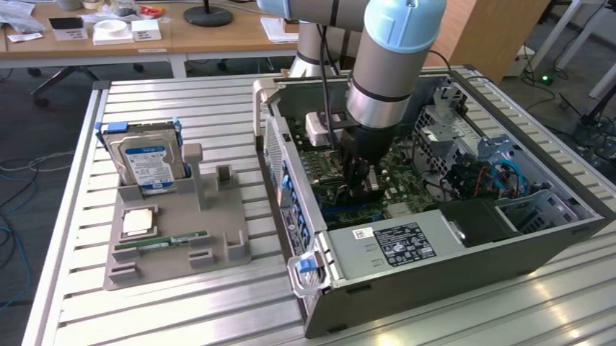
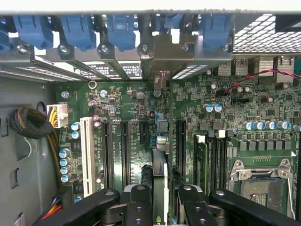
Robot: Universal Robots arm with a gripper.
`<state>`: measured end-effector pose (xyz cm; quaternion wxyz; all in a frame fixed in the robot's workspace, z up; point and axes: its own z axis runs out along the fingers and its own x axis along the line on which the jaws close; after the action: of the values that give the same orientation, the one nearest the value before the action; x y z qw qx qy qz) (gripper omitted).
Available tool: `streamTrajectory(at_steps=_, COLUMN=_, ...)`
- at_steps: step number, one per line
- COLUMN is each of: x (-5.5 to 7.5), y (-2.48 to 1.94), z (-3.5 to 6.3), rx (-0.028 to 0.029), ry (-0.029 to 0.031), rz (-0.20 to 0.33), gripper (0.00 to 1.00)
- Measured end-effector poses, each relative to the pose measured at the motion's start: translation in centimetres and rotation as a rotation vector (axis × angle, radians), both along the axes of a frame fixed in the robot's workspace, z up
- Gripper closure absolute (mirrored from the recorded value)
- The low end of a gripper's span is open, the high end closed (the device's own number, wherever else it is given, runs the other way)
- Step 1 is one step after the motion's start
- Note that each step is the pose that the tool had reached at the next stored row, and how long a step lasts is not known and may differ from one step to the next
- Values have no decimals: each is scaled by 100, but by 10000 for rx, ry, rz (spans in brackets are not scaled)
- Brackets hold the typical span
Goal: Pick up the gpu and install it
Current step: 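Insert the gpu into the slot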
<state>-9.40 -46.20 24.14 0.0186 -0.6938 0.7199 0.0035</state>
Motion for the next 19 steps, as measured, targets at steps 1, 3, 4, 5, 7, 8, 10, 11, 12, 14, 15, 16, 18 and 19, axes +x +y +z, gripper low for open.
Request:
streamTrajectory(at_steps=1, x=-1, y=0, z=-1, rx=1, ry=0, rz=1, gripper=74)
streamTrajectory(at_steps=3, x=-3, y=-2, z=-7, rx=-1, ry=2, rz=1, gripper=74)
streamTrajectory(at_steps=4, x=-3, y=-3, z=-10, rx=-3, ry=3, rz=1, gripper=74)
streamTrajectory(at_steps=5, x=-3, y=-3, z=-14, rx=-4, ry=4, rz=1, gripper=74)
streamTrajectory(at_steps=7, x=-3, y=-3, z=-16, rx=-5, ry=3, rz=2, gripper=74)
streamTrajectory(at_steps=8, x=-3, y=-2, z=-17, rx=-3, ry=3, rz=2, gripper=74)
streamTrajectory(at_steps=10, x=-3, y=-2, z=-18, rx=-1, ry=2, rz=2, gripper=74)
streamTrajectory(at_steps=11, x=-3, y=-2, z=-18, rx=-1, ry=2, rz=2, gripper=74)
streamTrajectory(at_steps=12, x=-3, y=-2, z=-18, rx=-1, ry=2, rz=2, gripper=74)
streamTrajectory(at_steps=14, x=-3, y=-2, z=-18, rx=-1, ry=1, rz=2, gripper=74)
streamTrajectory(at_steps=15, x=-3, y=-3, z=-19, rx=-2, ry=2, rz=2, gripper=74)
streamTrajectory(at_steps=16, x=-4, y=-3, z=-21, rx=-2, ry=2, rz=3, gripper=74)
streamTrajectory(at_steps=18, x=-5, y=-3, z=-24, rx=-2, ry=1, rz=6, gripper=74)
streamTrajectory(at_steps=19, x=-5, y=-3, z=-24, rx=-2, ry=1, rz=7, gripper=74)
